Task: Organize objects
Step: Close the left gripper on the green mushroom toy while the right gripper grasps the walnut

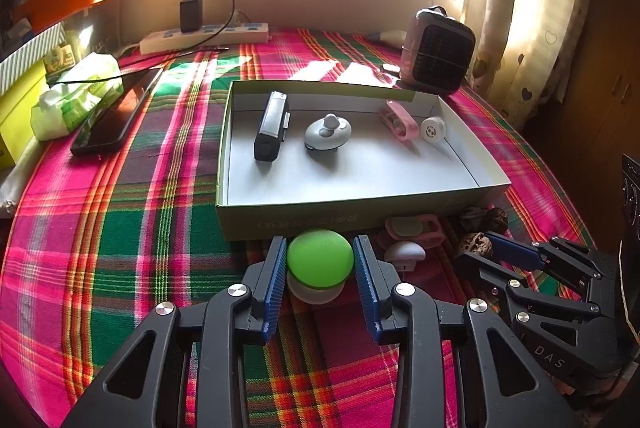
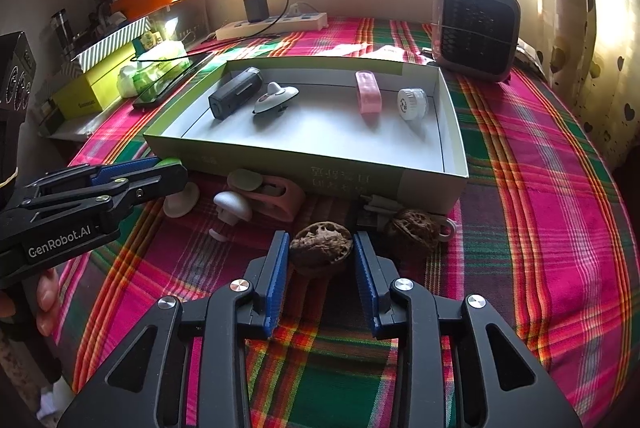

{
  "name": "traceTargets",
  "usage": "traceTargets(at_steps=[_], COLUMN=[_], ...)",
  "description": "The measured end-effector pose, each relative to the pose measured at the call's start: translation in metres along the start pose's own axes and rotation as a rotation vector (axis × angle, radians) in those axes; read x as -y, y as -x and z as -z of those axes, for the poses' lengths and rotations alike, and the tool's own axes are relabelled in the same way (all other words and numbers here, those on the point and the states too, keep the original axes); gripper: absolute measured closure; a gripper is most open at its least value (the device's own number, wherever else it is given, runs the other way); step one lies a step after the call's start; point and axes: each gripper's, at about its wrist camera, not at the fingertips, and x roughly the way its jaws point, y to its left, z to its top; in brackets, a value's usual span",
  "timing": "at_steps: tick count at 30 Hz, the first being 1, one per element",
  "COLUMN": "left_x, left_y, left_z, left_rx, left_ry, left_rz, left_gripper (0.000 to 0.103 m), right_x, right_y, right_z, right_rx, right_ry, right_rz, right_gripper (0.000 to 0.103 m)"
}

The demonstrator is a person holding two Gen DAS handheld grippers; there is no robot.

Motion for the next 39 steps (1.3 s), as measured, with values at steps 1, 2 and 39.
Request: traceTargets(at_steps=[1,2,39], left_x=[0.000,0.000,0.006], left_y=[0.000,0.000,0.014], left_z=[0.000,0.000,-0.010], left_rx=[0.001,0.001,0.032], left_ry=[-0.004,-0.005,-0.025], left_rz=[-0.002,-0.003,-0.004], left_gripper=[0.071,0.071,0.072], right_x=[0.000,0.000,0.000], right_y=[0.000,0.000,0.013], right_z=[0.000,0.000,-0.008], right_rx=[0.000,0.001,0.042], right_ry=[0.000,0.000,-0.004], right_rz=[0.000,0.000,-0.020], right_gripper=[0.069,0.069,0.069])
